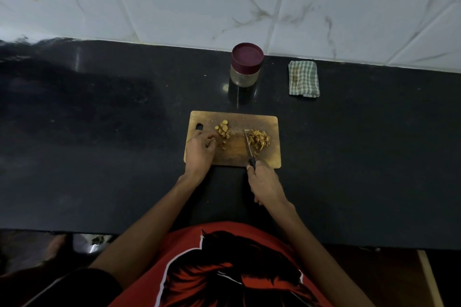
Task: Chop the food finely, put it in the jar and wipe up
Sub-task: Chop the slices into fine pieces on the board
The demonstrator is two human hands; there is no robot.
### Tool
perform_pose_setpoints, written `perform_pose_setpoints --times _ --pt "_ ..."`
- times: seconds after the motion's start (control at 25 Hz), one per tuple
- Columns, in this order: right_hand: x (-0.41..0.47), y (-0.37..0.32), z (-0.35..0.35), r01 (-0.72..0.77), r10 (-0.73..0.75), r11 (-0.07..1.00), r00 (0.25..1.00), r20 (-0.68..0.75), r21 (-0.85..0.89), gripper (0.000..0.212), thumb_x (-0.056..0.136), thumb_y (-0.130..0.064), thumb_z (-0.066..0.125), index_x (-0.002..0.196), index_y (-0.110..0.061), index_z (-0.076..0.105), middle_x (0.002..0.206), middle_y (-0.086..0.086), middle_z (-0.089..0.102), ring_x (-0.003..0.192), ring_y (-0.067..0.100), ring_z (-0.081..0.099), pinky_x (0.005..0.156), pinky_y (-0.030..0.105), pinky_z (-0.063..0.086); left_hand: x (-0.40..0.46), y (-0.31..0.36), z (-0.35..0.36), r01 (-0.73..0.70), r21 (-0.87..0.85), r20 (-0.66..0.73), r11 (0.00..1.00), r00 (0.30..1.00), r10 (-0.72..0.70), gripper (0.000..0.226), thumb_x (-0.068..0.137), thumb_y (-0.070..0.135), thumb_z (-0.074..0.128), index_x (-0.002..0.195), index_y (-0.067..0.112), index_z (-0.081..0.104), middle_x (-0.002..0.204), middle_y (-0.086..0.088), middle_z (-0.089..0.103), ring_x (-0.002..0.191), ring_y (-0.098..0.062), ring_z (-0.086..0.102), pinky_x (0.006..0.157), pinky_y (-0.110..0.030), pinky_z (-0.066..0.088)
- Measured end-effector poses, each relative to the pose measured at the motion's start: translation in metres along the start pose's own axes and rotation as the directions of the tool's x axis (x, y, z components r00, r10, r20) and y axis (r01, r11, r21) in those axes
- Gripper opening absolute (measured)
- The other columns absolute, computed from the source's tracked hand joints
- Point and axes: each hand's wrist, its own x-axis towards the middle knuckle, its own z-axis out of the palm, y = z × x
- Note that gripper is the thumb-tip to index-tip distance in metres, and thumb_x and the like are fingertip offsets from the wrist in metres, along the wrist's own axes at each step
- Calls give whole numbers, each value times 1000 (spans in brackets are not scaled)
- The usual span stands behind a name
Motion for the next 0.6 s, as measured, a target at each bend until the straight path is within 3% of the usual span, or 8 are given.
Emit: perform_pose_setpoints --times 0.12,0.28,0.36,0.44,0.6 --pt "3 1 2 1 -1 1000 1000 4 1 24 105 -35 36 109 -16 49 93 8 63 75 23 68 73 47 60 5 1 0 12 3 -22 1000 1000 -12 19 91 12 58 106 14 69 112 -2 60 81 -6 56 69 -8 42" --pt "9 2 3 -2 2 1000 1000 9 -16 25 104 -36 36 107 -16 49 99 11 64 87 29 68 79 51 58 13 6 4 -27 49 -5 998 1000 27 21 91 10 58 110 12 67 109 -3 59 91 -13 57 80 -22 48" --pt "10 3 5 -9 9 1000 1000 12 -9 24 104 -37 36 106 -16 49 100 11 64 89 30 68 80 51 57 17 8 8 -46 85 8 995 999 45 22 90 10 59 110 11 68 112 -4 60 99 -14 56 81 -18 42" --pt "10 4 5 -14 14 1000 1000 15 0 23 104 -36 36 106 -17 48 99 12 64 89 31 68 80 52 57 20 10 12 -63 118 45 991 997 58 20 89 11 60 107 9 69 113 -4 60 98 -11 53 82 -17 40" --pt "11 5 5 -21 21 1000 999 26 5 22 104 -36 37 107 -17 47 99 11 63 88 29 68 80 51 57 20 8 17 -85 171 105 982 992 68 20 90 14 60 108 11 69 114 -4 60 97 -14 56 87 -29 49"
